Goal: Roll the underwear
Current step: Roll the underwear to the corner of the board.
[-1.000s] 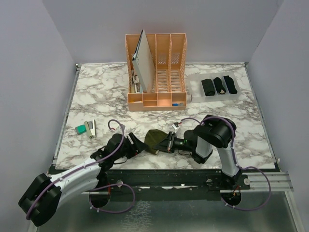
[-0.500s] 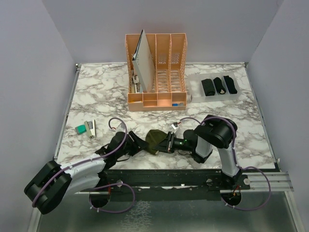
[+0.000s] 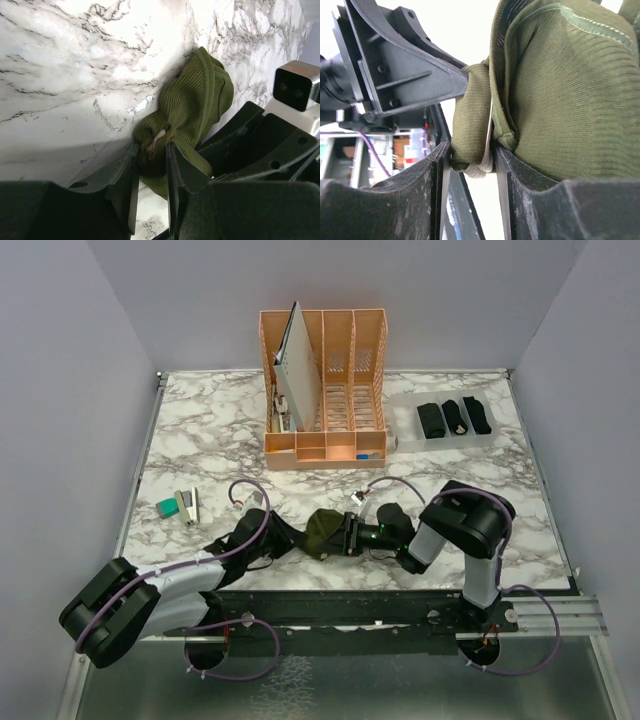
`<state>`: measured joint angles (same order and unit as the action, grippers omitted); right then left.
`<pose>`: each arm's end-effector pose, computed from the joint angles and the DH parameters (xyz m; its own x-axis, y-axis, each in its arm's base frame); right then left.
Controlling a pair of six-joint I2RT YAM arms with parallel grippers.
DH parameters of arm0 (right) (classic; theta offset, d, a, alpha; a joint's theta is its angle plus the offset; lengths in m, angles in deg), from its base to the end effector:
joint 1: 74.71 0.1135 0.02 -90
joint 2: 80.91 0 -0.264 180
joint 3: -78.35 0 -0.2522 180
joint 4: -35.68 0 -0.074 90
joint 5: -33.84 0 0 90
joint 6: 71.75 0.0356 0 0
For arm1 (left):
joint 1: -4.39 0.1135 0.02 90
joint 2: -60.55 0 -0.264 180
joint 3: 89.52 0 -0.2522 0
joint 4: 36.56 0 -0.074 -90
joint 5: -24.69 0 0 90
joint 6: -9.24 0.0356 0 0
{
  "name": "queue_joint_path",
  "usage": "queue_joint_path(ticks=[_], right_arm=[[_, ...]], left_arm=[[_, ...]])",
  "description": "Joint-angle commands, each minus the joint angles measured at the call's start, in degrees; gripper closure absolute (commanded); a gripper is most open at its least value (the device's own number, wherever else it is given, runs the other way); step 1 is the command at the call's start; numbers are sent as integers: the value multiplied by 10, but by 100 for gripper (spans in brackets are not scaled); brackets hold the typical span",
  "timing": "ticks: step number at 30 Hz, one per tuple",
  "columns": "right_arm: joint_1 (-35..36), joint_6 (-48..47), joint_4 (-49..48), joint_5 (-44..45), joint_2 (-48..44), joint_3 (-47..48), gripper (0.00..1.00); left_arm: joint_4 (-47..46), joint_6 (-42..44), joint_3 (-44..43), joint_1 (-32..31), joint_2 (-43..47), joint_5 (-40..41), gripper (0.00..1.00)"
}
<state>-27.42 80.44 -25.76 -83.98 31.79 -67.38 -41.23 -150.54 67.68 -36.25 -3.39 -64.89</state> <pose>0.1732 0.2121 0.0792 -0.9350 0.1404 -0.3256 -0.2691 0.3168 0.9095 0.1383 -0.1184 0.1196 -0.7628 -0.5818 -0.2820 -0.1997 0.6269 -0.7531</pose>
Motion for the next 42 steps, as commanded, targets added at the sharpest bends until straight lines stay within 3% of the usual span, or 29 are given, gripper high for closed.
queue_joint_path(ticks=[1,3,5,7,15,21,22,24,25,27,30,36,38,42], right_arm=[[2,-126,212,18,-41,-13,55],[2,-161,269,36,-72,-9,50],[1,-187,306,43,-97,-7,39],[1,-205,321,45,-121,-10,35],[2,-318,431,65,-286,-15,34],[1,-458,468,149,-475,-52,32],[1,-467,448,166,-511,-66,26],[1,-426,430,244,-578,-89,4],[2,-400,429,295,-605,-100,1],[1,-353,423,355,-639,-118,0],[1,-367,406,361,-664,-133,1],[11,-524,317,227,-597,-136,34],[43,-604,311,210,-563,-118,39],[188,-861,326,325,-488,-77,39]], left_arm=[[138,41,10,-4,7,33,71],[139,46,10,-5,17,29,72],[140,49,10,-6,24,25,72],[141,51,8,-6,26,22,72],[141,59,-11,-7,24,10,74],[145,63,-26,-10,23,-1,75],[145,64,-28,-10,23,-3,75],[145,66,-32,-13,23,-4,76],[146,67,-34,-13,24,-3,76],[146,70,-36,-15,24,-4,76],[153,76,-42,-17,25,-16,76],[177,84,-56,-17,27,-23,76],[182,85,-60,-17,26,-26,76],[183,86,-69,-17,22,-28,76]])
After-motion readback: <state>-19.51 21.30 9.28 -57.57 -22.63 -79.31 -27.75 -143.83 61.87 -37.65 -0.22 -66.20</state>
